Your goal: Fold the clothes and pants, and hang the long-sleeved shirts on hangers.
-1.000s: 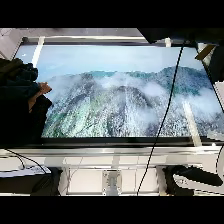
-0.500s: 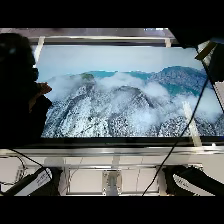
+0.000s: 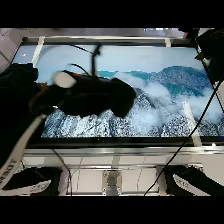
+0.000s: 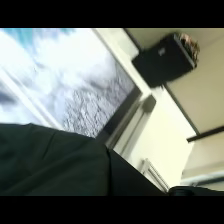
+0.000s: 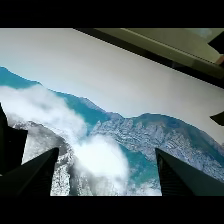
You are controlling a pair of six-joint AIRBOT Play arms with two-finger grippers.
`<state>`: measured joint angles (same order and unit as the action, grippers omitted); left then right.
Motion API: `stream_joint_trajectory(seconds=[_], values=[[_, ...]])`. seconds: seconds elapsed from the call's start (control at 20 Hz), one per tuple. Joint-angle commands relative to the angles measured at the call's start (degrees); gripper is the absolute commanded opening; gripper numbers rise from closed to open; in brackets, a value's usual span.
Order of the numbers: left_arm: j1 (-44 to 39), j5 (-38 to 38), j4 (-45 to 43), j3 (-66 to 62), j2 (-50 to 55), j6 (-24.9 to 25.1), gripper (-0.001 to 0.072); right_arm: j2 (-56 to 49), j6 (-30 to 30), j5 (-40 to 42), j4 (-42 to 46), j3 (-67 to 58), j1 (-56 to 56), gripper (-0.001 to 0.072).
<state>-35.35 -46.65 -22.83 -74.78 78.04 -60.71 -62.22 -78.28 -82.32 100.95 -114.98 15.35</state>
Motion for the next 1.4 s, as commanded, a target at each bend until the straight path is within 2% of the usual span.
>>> stream_joint_trajectory(seconds=[0.0, 0.1, 0.15, 0.2, 0.25, 0.35, 0.4, 0.45, 0.5, 0.6, 0.65, 0.75, 0.8, 0.9, 0.95, 1.1, 1.25, 1.35], values=[[-12.1, 11.2, 5.4, 0.0, 11.0, -0.5, 0.0009, -1.2, 0.0, -0.7, 5.7, 0.6, 0.0, 0.0689], [-12.1, 12.2, 5.9, 0.0, 13.9, -0.5, 0.0019, -2.1, 0.1, -0.6, 6.1, 0.6, -0.5, 0.0689], [-10.5, 12.0, 4.7, 0.0, 14.1, -0.4, 0.0197, -2.7, 0.1, -0.7, 5.9, 0.6, -1.4, 0.0688], [-7.8, 11.2, 3.8, 0.0, 13.3, -0.4, 0.0530, -3.3, 0.2, -0.7, 5.9, 0.6, -2.9, 0.0688], [-4.1, 9.2, 3.1, 0.0, 12.1, -0.5, 0.0692, -3.7, 0.8, -0.7, 5.9, 0.6, -5.0, 0.0688], [6.9, -0.2, 1.6, 0.0, 8.4, -2.6, 0.0691, -4.6, 1.4, -1.6, 5.5, 0.6, -10.2, 0.0688], [12.7, -6.1, -0.6, 0.0, 6.5, -4.6, 0.0668, -4.9, 1.4, -2.8, 4.7, 0.9, -13.5, 0.0688], [18.2, -11.8, -4.5, 0.0, 4.7, -6.6, 0.0573, -4.9, 1.5, -3.5, 2.9, 2.4, -16.9, 0.0688], [23.6, -17.6, -9.8, 0.2, 2.8, -8.9, 0.0550, -4.9, 1.6, -4.3, -0.2, 4.7, -20.8, 0.0688], [32.1, -24.9, -20.5, 3.4, -1.7, -12.3, 0.0548, -4.9, 2.0, -5.0, -11.5, 11.9, -28.2, 0.0688], [35.7, -24.8, -25.1, 6.7, -4.7, -13.9, 0.0548, -4.9, 2.6, -4.6, -19.6, 16.7, -30.8, 0.0688], [41.2, -22.1, -28.2, 14.8, -9.7, -15.2, 0.0548, -4.9, 5.2, 1.6, -35.4, 28.4, -32.0, 0.0687], [43.2, -21.1, -27.6, 18.9, -11.5, -15.6, 0.0548, -4.9, 7.3, 8.1, -40.2, 34.7, -30.7, 0.0687], [44.9, -20.9, -27.4, 27.5, -14.4, -16.0, 0.0548, -5.0, 7.4, 21.8, -41.1, 44.2, -26.7, 0.0687], [44.9, -18.2, -27.5, 31.2, -15.7, -16.0, 0.0548, -5.2, 7.3, 25.7, -41.1, 47.1, -24.8, 0.0687], [44.9, -2.4, -27.5, 39.4, -19.0, -20.4, 0.0548, -8.3, 7.3, 26.3, -40.9, 48.5, -20.0, 0.0687], [44.9, 8.9, -27.3, 40.3, -19.1, -24.9, 0.0549, -11.0, 7.3, 28.0, -40.9, 48.3, -17.9, 0.0687], [44.6, 14.9, -23.1, 40.3, -18.4, -25.9, 0.0549, -13.4, 7.3, 29.6, -41.0, 47.8, -17.5, 0.0687]])
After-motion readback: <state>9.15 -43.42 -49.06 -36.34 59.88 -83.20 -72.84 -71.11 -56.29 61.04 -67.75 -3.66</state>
